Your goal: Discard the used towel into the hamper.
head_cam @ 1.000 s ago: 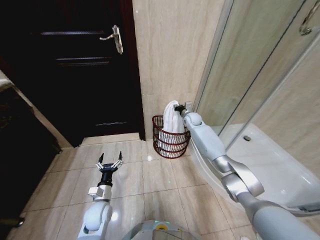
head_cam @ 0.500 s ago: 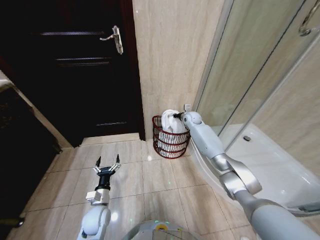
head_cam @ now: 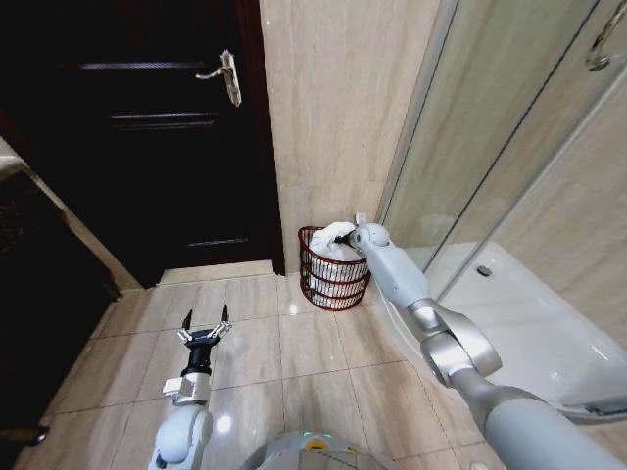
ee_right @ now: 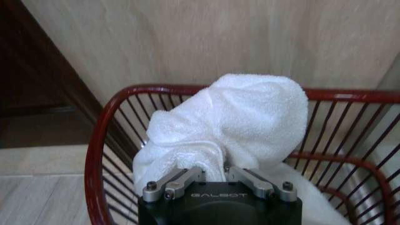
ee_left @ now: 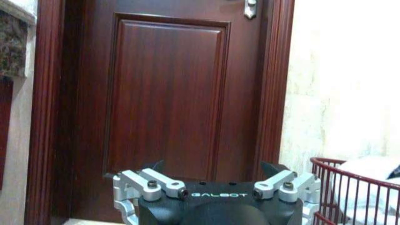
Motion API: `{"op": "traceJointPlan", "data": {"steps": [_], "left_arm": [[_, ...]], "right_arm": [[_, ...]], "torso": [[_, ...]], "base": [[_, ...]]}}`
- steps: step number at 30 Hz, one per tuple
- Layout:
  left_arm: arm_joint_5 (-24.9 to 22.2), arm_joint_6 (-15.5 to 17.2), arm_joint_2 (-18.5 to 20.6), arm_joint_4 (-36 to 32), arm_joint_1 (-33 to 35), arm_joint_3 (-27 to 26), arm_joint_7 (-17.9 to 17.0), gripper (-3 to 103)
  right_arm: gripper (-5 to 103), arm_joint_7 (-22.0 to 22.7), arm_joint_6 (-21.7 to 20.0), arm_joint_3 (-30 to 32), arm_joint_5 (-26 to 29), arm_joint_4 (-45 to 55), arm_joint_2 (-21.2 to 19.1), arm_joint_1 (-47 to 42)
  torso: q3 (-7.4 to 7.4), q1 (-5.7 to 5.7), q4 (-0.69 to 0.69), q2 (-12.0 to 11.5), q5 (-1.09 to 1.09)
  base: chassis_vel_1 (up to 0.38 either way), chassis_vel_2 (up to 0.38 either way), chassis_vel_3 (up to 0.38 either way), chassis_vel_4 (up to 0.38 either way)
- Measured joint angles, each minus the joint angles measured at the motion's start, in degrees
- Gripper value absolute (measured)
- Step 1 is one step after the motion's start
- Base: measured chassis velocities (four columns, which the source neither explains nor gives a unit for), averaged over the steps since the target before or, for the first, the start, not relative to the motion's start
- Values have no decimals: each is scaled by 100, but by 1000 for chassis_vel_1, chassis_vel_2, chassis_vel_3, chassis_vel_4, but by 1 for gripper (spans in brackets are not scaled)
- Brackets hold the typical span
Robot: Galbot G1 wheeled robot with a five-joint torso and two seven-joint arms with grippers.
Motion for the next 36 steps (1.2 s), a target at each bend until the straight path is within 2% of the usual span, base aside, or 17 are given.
{"op": "traceJointPlan", "data": {"steps": [7,8,10,11,13,16,17,18,20,21,24,25,28,30,31,33,36], "left_arm": [[43,0,-48,0,-16,42,2,100],[47,0,-53,-7,-10,45,3,100],[48,0,-52,-29,-3,40,3,100],[48,0,-52,-29,-3,40,3,100],[42,2,-36,-63,1,20,2,100],[38,5,-27,-76,-3,13,0,100],[38,6,-25,-75,-7,15,-1,100],[38,6,-25,-75,-7,15,-1,100],[38,9,-32,-76,-18,54,-2,100],[38,9,-32,-76,-18,54,-2,100],[47,19,-37,-68,-44,133,-3,100],[47,19,-37,-68,-44,133,-3,100],[54,26,-37,-46,-75,167,-5,100],[54,27,-33,-44,-77,168,-5,100],[54,28,-27,-40,-77,168,-5,100],[54,28,-18,-27,-72,152,-7,100],[54,28,-18,-22,-65,136,-10,100]], "right_arm": [[7,6,15,95,-22,-73,135,-110],[3,12,17,95,-21,-53,135,-145],[11,6,18,60,-16,109,73,-215],[11,6,18,60,-16,109,73,-215],[22,80,22,-6,3,426,-59,-269],[27,329,26,-130,126,931,-245,-336],[32,470,29,-199,179,1187,-346,-367],[32,470,29,-199,179,1187,-346,-367],[43,789,30,-315,371,1717,-529,-412],[43,789,30,-315,371,1717,-529,-412],[60,1200,33,-480,702,2202,-720,-413],[60,1200,33,-480,702,2202,-720,-413],[76,1270,37,-538,736,2332,-760,-326],[76,1271,39,-537,735,2298,-731,-278],[82,1252,45,-530,724,2203,-684,-221],[91,1027,106,-498,608,1754,-536,-84],[99,842,163,-458,511,1370,-417,-6]], "torso": [[1,0,0,1,0],[1,0,0,1,0],[2,1,0,2,1],[2,1,0,2,1],[2,1,0,2,2],[2,1,0,3,2],[2,1,0,4,1],[2,1,0,4,1],[2,1,-1,4,2],[2,1,-1,4,2],[2,1,-1,5,2],[2,1,-1,5,2],[3,1,-1,5,2],[3,1,-1,5,2],[2,1,0,5,1],[3,1,2,5,1],[3,2,0,5,0]], "base": [[0,0,0,0],[0,0,0,0],[0,0,0,0],[0,0,0,0],[0,0,0,0],[0,0,0,0],[0,0,0,0],[0,0,0,0],[0,0,0,0],[0,0,0,0],[0,0,0,0],[0,0,0,0],[0,0,0,0],[0,0,0,0],[0,0,0,0],[0,0,0,0],[0,0,0,0]]}}
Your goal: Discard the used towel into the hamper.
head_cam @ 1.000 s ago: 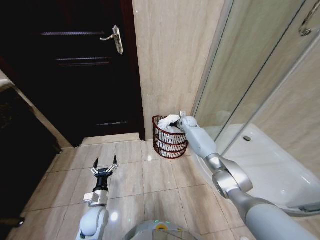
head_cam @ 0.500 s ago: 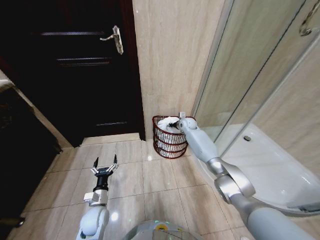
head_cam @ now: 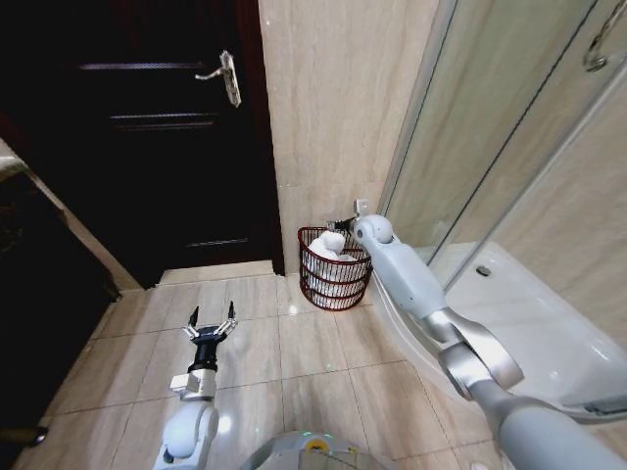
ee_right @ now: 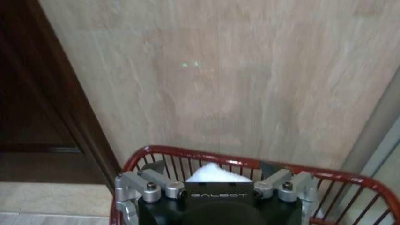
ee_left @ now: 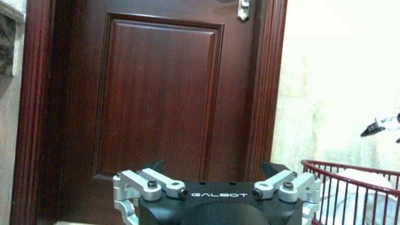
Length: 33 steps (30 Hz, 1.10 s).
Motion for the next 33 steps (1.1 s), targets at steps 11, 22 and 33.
{"op": "traceJointPlan", "data": {"steps": [11,22,33], "left_arm": [[23,-17,-56,13,35,-58,-18,100],[49,-69,-111,-23,146,-106,-24,100],[44,-83,-130,-116,175,-64,-37,100]], "right_arm": [[100,-976,577,280,-907,-1585,540,117],[100,-1382,550,466,-1372,-2061,697,216],[100,-455,1882,423,-1429,-17,5,-326]], "torso": [[1,0,-1,0,1],[0,0,0,0,0],[1,1,-1,0,3]], "base": [[0,0,0,0],[0,0,0,0],[0,0,0,0]]}}
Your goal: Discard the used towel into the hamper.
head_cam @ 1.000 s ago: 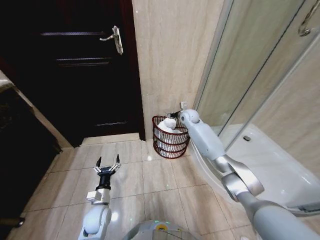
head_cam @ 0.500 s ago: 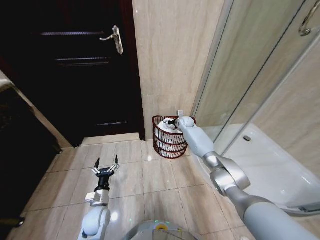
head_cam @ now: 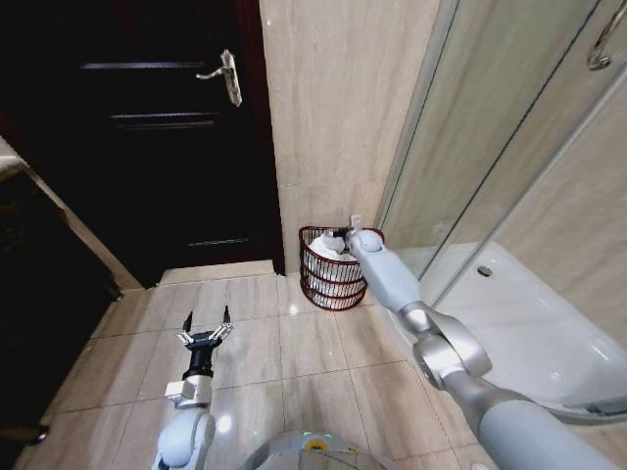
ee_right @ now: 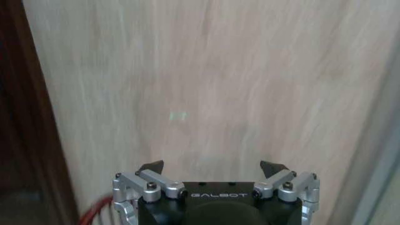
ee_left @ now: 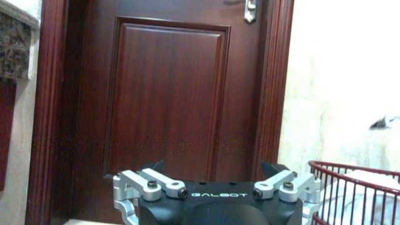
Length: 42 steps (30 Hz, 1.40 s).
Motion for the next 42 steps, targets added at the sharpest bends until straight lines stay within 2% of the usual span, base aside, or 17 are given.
{"op": "traceJointPlan", "data": {"steps": [2,3,7,8,11,12,14,16,20,23,26,27,30,32,33,38,42], "left_arm": [[-8,3,-10,-45,-3,35,-14,100],[-8,3,-10,-45,-3,35,-14,100],[-49,41,-15,-131,-26,103,-111,100],[-49,41,-15,-131,-26,103,-111,100],[-51,74,-28,-137,-43,167,-196,100],[-51,74,-28,-137,-43,167,-196,100],[-38,89,-32,-137,-45,209,-214,100],[-2,95,-33,-137,-37,236,-222,100],[42,162,12,-156,-26,261,-214,100],[46,243,70,-179,-50,269,-203,100],[27,395,252,-233,-121,294,-172,100],[27,395,252,-233,-121,294,-172,100],[-91,589,486,-335,-194,348,-125,100],[-124,628,536,-356,-223,359,-121,100],[-197,715,676,-387,-319,374,-120,100],[-328,865,860,-517,-342,383,-122,100],[-327,867,905,-551,-292,403,-120,100]], "right_arm": [[100,327,19,-28,189,872,-350,-223],[100,327,19,-28,189,872,-350,-223],[100,842,15,7,360,2768,-1245,-1053],[100,842,15,7,360,2768,-1245,-1053],[100,963,2,228,433,3990,-1877,-1912],[100,963,2,228,433,3990,-1877,-1912],[100,974,-5,569,479,4694,-2295,-2499],[100,991,0,997,511,5250,-2571,-3129],[100,1127,137,1684,501,5837,-2791,-4207],[100,1188,257,2032,424,6124,-2743,-4741],[100,1125,423,2488,175,6618,-2344,-5658],[100,1125,423,2488,175,6618,-2344,-5658],[100,885,764,2689,-416,7017,-1847,-6564],[100,828,849,2706,-562,7095,-1742,-6737],[100,637,1103,2709,-956,7261,-1452,-7120],[100,430,1415,2685,-1533,7426,-1038,-7450],[100,392,1453,2662,-1661,7443,-883,-7507]], "torso": [[-2,-1,1,1,-2],[-2,-1,1,1,-2],[-2,-1,0,2,-1],[-2,-1,0,2,-1],[0,0,1,1,5],[0,0,1,1,5],[-1,-1,-1,1,-2],[-1,-1,1,1,3],[-1,-1,-2,1,3],[-1,-1,0,2,0],[-1,-1,1,2,1],[-1,-1,1,2,1],[-1,-1,0,2,0],[-1,-1,1,2,-2],[-1,-1,-1,2,-4],[-1,-1,0,2,-2],[-1,-1,0,1,-2]], "base": [[0,0,0,0],[0,0,0,0],[0,0,0,0],[0,0,0,0],[0,0,0,0],[0,0,0,0],[0,0,0,0],[0,0,0,0],[0,0,0,0],[0,0,0,0],[0,0,0,0],[0,0,0,0],[0,0,0,0],[0,0,0,0],[0,0,0,0],[0,0,0,0],[0,0,0,0]]}}
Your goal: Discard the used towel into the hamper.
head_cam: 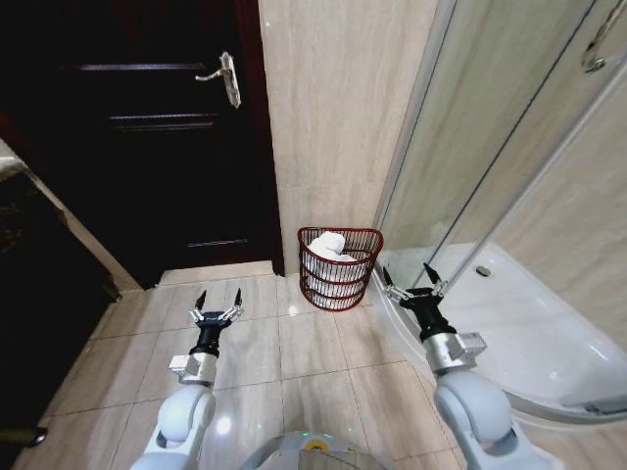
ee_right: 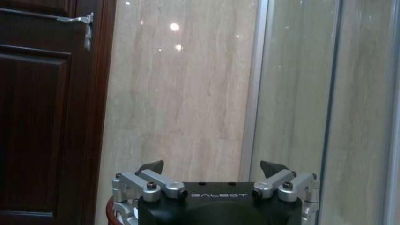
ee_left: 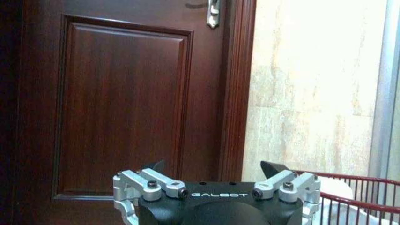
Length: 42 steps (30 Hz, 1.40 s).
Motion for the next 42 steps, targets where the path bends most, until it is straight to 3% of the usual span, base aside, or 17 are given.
{"op": "traceJointPlan", "data": {"steps": [42], "left_arm": [[65,-201,-126,16,176,-1,131,100]], "right_arm": [[100,13,5,-199,-201,-362,-49,218]], "torso": [[0,1,0,-1,1]], "base": [[15,25,-18,-25]]}}
